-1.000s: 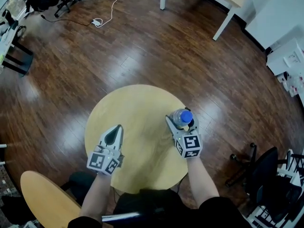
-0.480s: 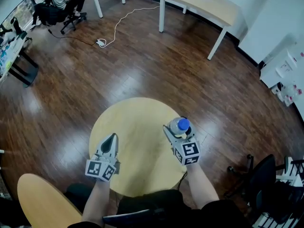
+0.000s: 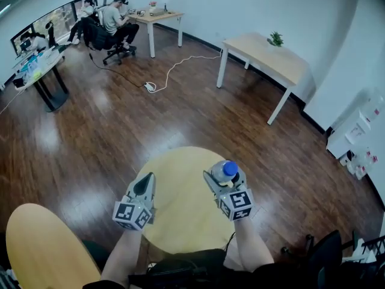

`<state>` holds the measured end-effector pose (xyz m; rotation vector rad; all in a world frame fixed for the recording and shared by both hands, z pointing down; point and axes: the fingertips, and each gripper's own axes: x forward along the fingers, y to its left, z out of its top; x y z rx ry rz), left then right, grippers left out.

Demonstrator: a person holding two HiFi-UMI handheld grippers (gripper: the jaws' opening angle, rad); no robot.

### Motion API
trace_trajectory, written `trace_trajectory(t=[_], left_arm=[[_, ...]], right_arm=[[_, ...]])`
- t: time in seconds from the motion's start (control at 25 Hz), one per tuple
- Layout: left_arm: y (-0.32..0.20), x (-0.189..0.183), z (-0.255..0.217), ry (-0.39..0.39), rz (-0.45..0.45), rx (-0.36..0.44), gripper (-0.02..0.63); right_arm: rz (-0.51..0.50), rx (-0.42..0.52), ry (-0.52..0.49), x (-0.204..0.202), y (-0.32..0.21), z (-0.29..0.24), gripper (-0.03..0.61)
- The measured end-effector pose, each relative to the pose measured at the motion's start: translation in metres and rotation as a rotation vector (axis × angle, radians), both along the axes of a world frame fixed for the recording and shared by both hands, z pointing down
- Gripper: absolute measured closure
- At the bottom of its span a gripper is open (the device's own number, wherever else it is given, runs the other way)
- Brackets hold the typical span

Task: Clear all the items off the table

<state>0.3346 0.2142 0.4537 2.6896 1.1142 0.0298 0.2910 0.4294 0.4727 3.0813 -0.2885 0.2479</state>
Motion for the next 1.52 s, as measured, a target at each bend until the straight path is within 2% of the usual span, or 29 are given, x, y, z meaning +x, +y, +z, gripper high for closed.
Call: trace_trajectory(t=[0.24,0.44,0.64,0.92,1.12,1.32,1.52], left_arm=[[-0.113,-0.022,-0.043,0.104,-0.164,-0.004,0.614],[-0.210,-0.051,-0.061,0.138,-0.347,-0.014,0.614],[-0.300,-0.097,-0.072,0.162,-0.506,-0.004,0.614],[-0.426,-0.177,-0.071,0.162,-0.752,-0.046,0.614],[-0.488,-0.247,-0.067,0.164,-0.884,-0.007,0.614],[-0.572,-0.333,-0.055,0.129,-1.098,0.008,0.614],[-0.626,-0.406,-0.051,0.117,-1.282,0.013,0.614]], right_arm=[[-0.182,-0.014,0.043,0.012,-0.112,-0.026,0.196],[-0.363,-0.043,0.063,0.017,-0.212,-0.038,0.195],[-0.550,-0.036,0.077,0.001,-0.319,-0.053,0.195],[-0.747,-0.073,0.123,-0.040,-0.447,-0.065,0.195],[-0.927,-0.030,0.114,-0.085,-0.541,-0.063,0.195],[-1.101,-0.033,0.087,-0.132,-0.639,-0.048,0.195],[-1.275,-0.045,0.091,-0.177,-0.717,-0.043,0.195]])
